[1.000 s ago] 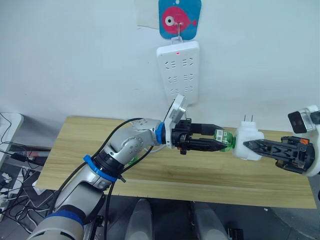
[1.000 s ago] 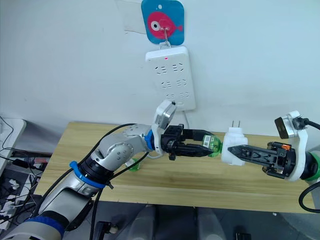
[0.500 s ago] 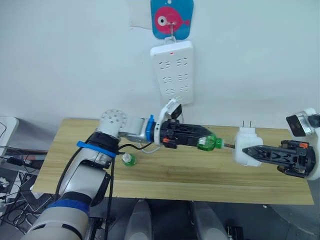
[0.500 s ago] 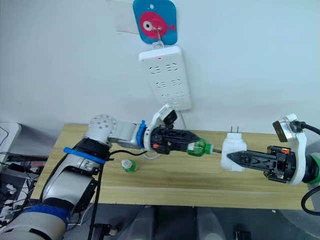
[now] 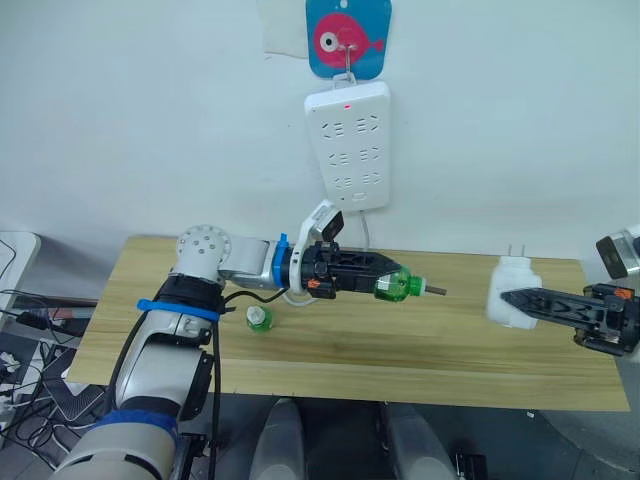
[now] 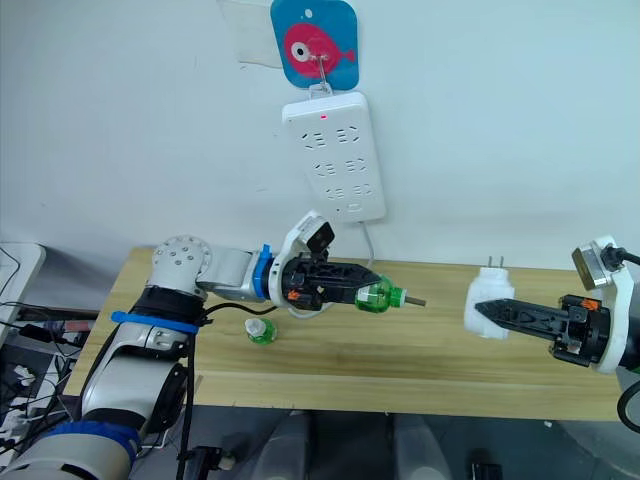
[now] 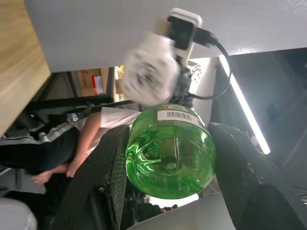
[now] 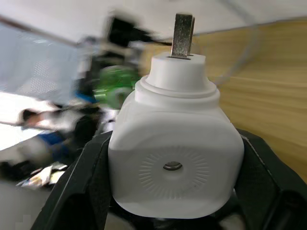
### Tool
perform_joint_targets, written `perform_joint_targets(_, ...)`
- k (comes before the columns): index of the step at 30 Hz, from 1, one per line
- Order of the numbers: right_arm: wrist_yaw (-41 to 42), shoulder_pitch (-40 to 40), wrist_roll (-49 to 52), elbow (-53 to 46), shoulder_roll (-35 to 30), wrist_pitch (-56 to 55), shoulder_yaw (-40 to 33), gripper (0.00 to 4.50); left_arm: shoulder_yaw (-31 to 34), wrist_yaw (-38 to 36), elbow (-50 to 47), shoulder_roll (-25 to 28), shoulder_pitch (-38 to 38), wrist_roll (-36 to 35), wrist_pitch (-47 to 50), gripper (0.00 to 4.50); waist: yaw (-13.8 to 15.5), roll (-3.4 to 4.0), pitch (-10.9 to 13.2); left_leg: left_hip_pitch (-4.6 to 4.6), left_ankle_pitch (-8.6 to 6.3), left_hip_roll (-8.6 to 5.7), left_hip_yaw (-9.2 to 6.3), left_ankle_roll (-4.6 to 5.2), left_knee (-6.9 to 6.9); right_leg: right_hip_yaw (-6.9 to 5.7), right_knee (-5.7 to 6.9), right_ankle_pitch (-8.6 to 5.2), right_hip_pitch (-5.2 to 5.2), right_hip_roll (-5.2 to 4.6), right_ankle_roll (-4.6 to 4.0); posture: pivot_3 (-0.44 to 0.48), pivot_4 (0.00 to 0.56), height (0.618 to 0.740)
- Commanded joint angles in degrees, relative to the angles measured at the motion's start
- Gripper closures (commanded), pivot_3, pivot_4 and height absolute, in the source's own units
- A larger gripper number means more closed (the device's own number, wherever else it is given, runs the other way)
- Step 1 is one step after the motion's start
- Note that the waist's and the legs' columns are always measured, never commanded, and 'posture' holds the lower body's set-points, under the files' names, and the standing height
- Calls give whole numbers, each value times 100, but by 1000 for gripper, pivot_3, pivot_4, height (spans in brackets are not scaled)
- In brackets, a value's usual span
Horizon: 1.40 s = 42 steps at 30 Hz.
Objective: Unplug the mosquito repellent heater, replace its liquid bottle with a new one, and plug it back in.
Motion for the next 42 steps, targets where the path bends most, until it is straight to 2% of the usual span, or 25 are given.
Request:
perform_joint_targets(1,-1253,-363,-910,-270,-96,-319,458,1495,169,-455,-734,-100,198,497,-293,2279,-7,-1,1,2,0,0,1,0,0,2,0,0,0,0,0,13,309,740)
perform_joint_targets(3,-2139,-819,-1495,-190,0,-389,1008,1495,197,-578,-992,-209,293,866,-579,2279,-15,-1,1,2,4,0,2,-7,1,3,0,0,0,0,0,14,312,740)
perform_joint_targets(6,-2282,-1421,-1814,-156,150,-122,1635,1495,303,-871,-1119,-290,297,1067,-619,2279,-1,-2,2,0,11,-1,4,-19,-2,3,2,0,-6,-1,0,23,318,740)
perform_joint_targets(11,-1757,-2188,-3568,646,561,56,2710,1495,136,-1280,-1356,-290,495,1745,-803,2279,4,-2,3,-1,10,0,7,-19,-4,4,-9,0,-5,-1,0,32,332,740)
perform_joint_targets(18,-91,-2825,-5539,1820,605,-69,3617,1495,224,-1550,-1681,-255,710,1997,-616,2279,23,3,46,-1,5,0,10,-9,-4,5,-9,0,-7,-3,0,55,353,740)
perform_joint_targets(24,815,-3151,-6177,2354,1053,126,3711,1495,235,-1670,-1968,-223,916,2100,-529,2279,24,-4,88,0,1,2,10,-3,-5,5,-5,0,-7,-3,0,84,359,740)
perform_joint_targets(34,1375,-3260,-7401,3041,1476,-209,3658,1495,398,-1682,-2097,-205,971,2053,-285,2279,77,-8,108,-1,0,1,10,-1,-4,5,-3,0,-6,-5,0,102,362,740)
perform_joint_targets(38,1556,-3243,-7570,3045,1555,-91,3506,142,404,-1734,-2162,-184,1008,2062,-204,2279,93,-8,108,0,0,1,9,-1,-5,3,-2,0,-6,-5,0,98,355,740)
perform_joint_targets(42,1553,-3322,-7618,3033,1671,89,3171,64,437,-1750,-2089,-236,952,2111,-190,2279,101,-8,108,-1,1,1,9,-1,-5,4,-3,0,-6,-5,0,100,354,740)
